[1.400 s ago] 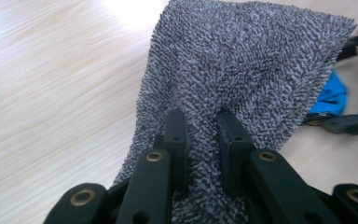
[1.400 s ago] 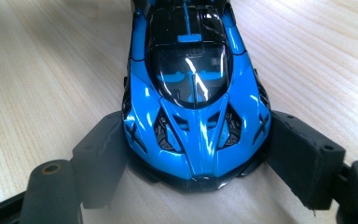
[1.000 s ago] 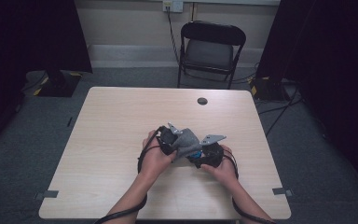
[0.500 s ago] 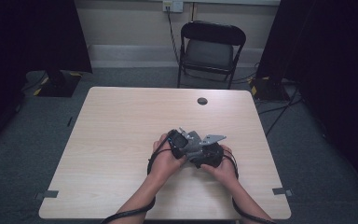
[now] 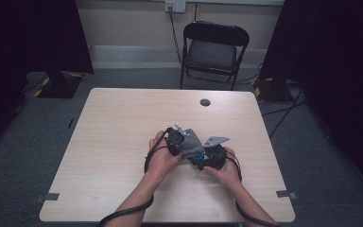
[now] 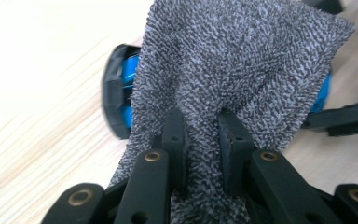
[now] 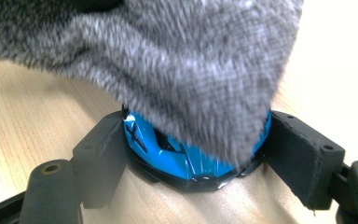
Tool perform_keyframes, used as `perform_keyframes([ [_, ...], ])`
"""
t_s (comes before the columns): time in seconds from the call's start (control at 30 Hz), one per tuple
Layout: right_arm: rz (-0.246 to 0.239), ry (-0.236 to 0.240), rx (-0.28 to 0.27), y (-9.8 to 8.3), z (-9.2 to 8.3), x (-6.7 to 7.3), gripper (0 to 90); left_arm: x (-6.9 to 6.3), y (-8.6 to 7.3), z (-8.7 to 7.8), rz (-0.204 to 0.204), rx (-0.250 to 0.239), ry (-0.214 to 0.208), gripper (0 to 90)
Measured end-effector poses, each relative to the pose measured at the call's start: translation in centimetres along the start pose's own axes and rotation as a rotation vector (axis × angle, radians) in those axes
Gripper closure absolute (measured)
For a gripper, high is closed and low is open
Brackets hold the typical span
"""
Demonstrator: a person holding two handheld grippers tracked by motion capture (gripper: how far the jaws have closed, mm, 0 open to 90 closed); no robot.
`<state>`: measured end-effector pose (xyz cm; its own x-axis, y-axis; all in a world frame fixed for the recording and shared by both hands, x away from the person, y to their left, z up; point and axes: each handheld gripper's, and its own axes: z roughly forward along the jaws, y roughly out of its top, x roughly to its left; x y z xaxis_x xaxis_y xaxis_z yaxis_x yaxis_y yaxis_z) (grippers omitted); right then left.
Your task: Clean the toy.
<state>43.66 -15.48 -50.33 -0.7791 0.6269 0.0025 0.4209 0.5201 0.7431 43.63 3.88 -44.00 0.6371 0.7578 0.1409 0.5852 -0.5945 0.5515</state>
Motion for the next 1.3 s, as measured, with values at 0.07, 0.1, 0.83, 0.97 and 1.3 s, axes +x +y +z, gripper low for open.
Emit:
perform_keyframes([
  [0.07, 0.0, 0.0, 0.0, 0.0, 0.0, 0.0, 23.5, 0.5, 0.0, 0.0, -0.011, 0.004, 0.005, 75.6],
  [0.1, 0.0, 0.0, 0.0, 0.0, 0.0, 0.0, 23.5, 0.8, -0.1, 0.0, -0.018, 0.005, 0.002, 75.6],
  [0.83, 0.0, 0.0, 0.0, 0.0, 0.0, 0.0, 23.5, 3.5, 0.1, 0.1, -0.101, 0.012, 0.049, 75.7],
  [0.97, 0.0, 0.0, 0.0, 0.0, 0.0, 0.0, 23.5, 4.1, -0.1, 0.1, -0.111, 0.015, 0.059, 75.7],
  [1.3, 0.0, 0.0, 0.0, 0.0, 0.0, 0.0, 23.5, 6.1, -1.5, 0.3, -0.174, 0.039, 0.057, 75.8],
])
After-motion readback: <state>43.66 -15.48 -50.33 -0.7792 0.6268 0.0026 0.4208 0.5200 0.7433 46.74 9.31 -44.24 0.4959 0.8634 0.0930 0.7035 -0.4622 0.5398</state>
